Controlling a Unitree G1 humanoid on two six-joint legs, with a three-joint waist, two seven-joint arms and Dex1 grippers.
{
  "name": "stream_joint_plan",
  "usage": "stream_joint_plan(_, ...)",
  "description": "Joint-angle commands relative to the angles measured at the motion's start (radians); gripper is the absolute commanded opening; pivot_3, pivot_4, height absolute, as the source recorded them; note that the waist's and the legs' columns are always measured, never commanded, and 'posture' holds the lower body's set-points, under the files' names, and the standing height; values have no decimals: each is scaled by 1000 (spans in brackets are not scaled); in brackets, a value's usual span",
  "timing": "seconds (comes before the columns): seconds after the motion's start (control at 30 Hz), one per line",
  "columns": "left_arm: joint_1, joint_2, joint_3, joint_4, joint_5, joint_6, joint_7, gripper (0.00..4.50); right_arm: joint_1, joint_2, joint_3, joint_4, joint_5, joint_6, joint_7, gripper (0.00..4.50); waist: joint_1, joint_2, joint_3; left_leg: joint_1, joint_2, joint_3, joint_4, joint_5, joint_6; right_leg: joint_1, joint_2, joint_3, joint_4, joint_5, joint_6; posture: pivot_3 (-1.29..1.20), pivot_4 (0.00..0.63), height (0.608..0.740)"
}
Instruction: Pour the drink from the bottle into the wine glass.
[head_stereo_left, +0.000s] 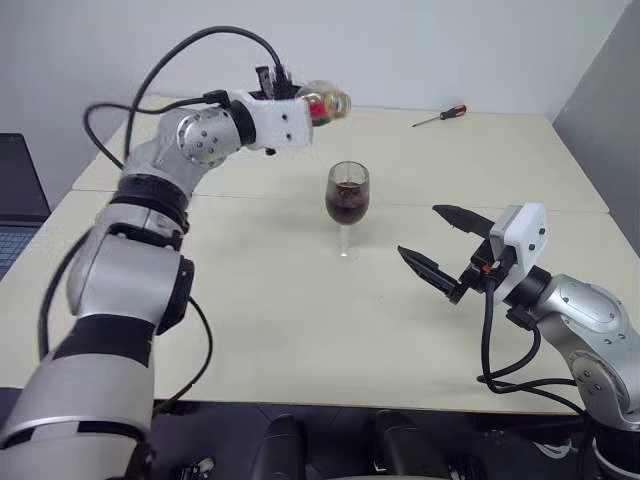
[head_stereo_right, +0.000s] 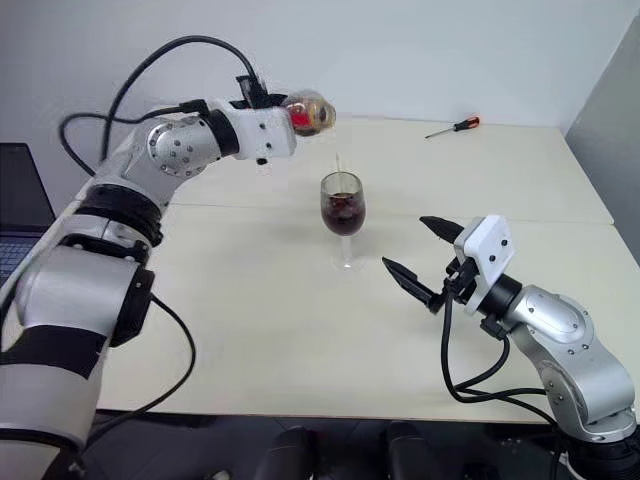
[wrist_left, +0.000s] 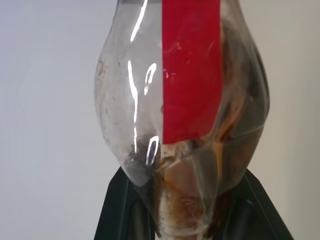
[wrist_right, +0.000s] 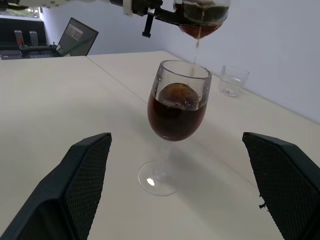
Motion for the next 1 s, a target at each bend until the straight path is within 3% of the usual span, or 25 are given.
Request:
stream_joint_plan(0.03,16,-23,143,-72,-203,162,-132,892,-3,-14,-11,-15,-3,-12,11,4500,-3,0,0,0,0,0,0,0,0,0,0,0,0,0,0,0,150,740)
stream_joint_plan(0.13,73,-35,249,-118,-327,370,-146,850,-14,-18,-7,-11,0,-8,16,4500,-7,0,0,0,1,-1,0,0,0,0,1,0,1,0,0,0,150,740)
stream_joint_plan(0.37,285,-35,404,-320,-461,731,45,847,-56,-40,0,15,18,5,52,4500,-10,0,0,1,1,-2,1,0,0,0,2,0,4,0,0,0,150,740)
stream_joint_plan(0.63,529,-73,438,-569,-486,830,182,847,-103,-76,6,61,31,17,130,4500,1,0,0,1,1,-2,2,0,0,0,0,0,5,0,0,0,150,740)
stream_joint_plan(1.0,675,-64,404,-718,-458,853,225,4301,-171,-75,30,119,19,10,183,4500,2,-2,-1,1,1,-2,2,0,0,0,0,0,5,0,0,0,150,740)
